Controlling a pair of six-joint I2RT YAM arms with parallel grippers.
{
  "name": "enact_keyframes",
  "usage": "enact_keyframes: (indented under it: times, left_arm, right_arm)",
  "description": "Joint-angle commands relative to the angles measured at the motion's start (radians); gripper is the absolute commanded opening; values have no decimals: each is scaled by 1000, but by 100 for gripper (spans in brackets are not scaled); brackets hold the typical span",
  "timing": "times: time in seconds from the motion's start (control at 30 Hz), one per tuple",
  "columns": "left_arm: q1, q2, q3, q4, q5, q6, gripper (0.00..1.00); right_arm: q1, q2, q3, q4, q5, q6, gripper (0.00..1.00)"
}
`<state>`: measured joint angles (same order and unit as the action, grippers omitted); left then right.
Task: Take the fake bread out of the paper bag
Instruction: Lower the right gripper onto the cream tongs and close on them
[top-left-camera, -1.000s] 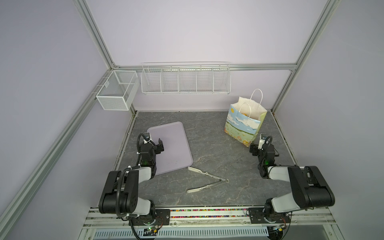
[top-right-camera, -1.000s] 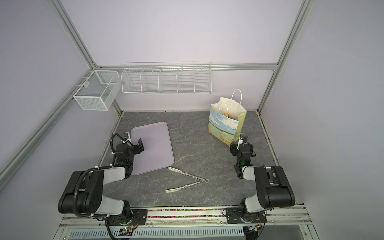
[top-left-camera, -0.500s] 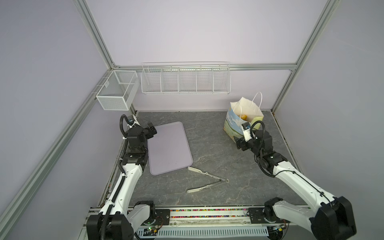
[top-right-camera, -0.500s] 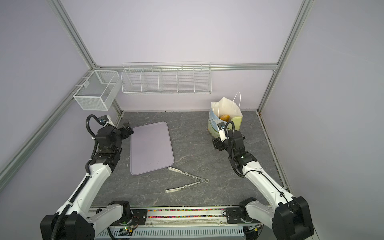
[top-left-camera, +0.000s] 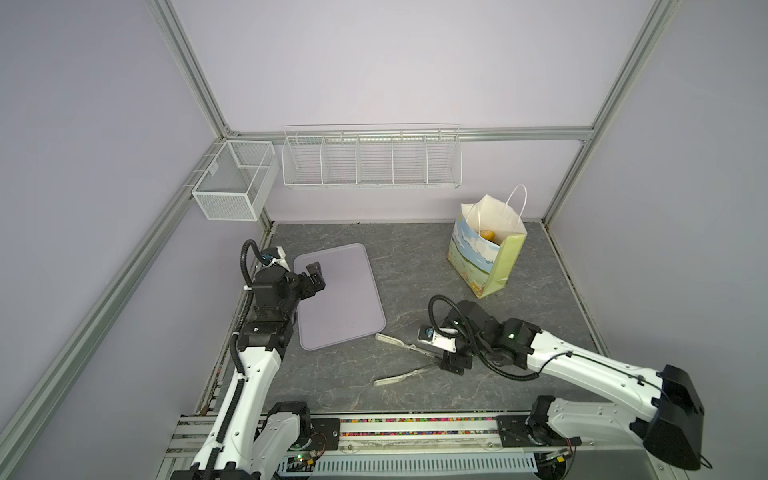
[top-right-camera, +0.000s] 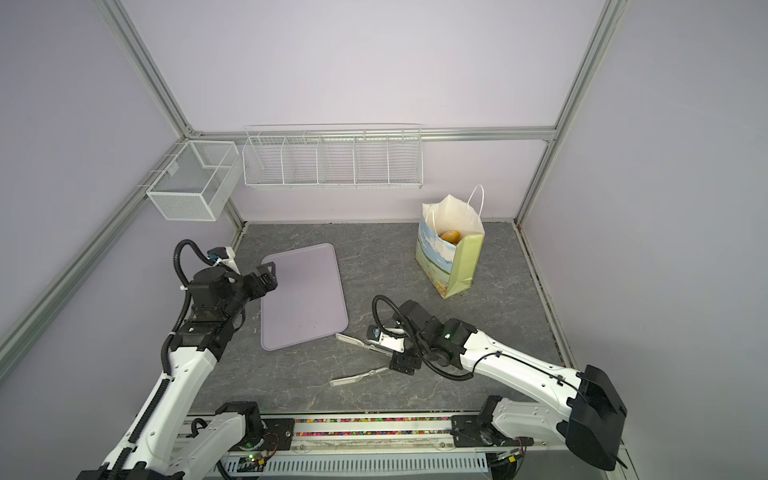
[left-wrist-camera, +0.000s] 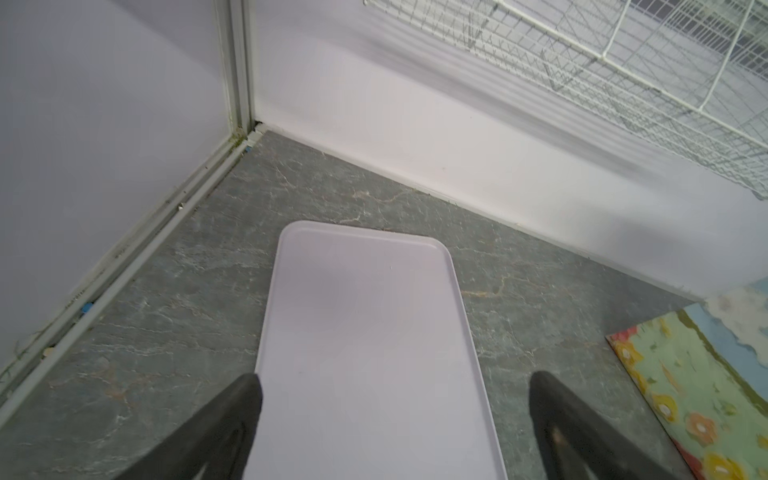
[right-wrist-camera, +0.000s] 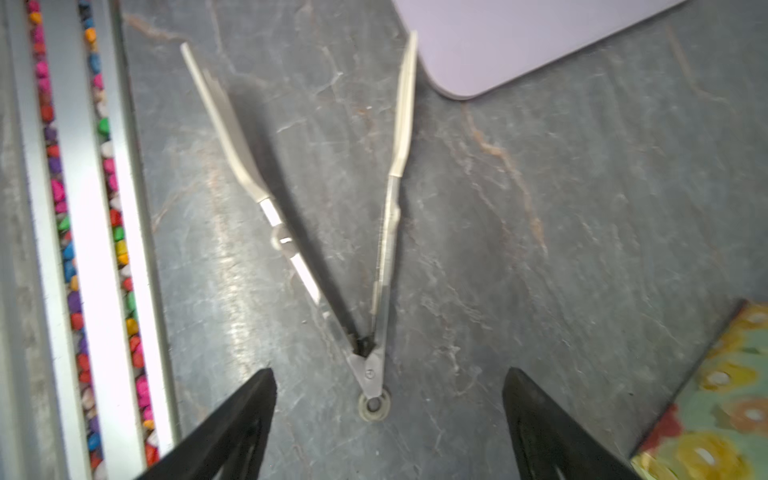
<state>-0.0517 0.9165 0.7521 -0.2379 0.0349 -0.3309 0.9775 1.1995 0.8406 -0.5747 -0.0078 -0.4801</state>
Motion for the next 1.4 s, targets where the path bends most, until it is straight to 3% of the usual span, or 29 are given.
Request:
enact_keyframes:
  times: [0.0,0.47,0.83,1.1,1.23,1.37]
  left_arm:
    - [4,-5,-27,-32,87,-25,99]
    - [3,-58,-88,-66,90,-23,99]
    - [4,-47,-91,-69,95,-33,99]
    - [4,-45,-103,-66,92,-42,99]
    - [4,-30,-108,-61,96,-50,99]
    - [4,-17,-106,-61,106,-54,99]
  right_arm:
    - [47,73,32,-48,-61,-32,88]
    - [76,300,95,83,-168,26,88]
    - [75,375,92,128,-95,33,88]
    - [76,294,-10,214,-7,54,88]
    - [77,358,12,172,65,71,88]
    - [78,396,24,196,61,83,88]
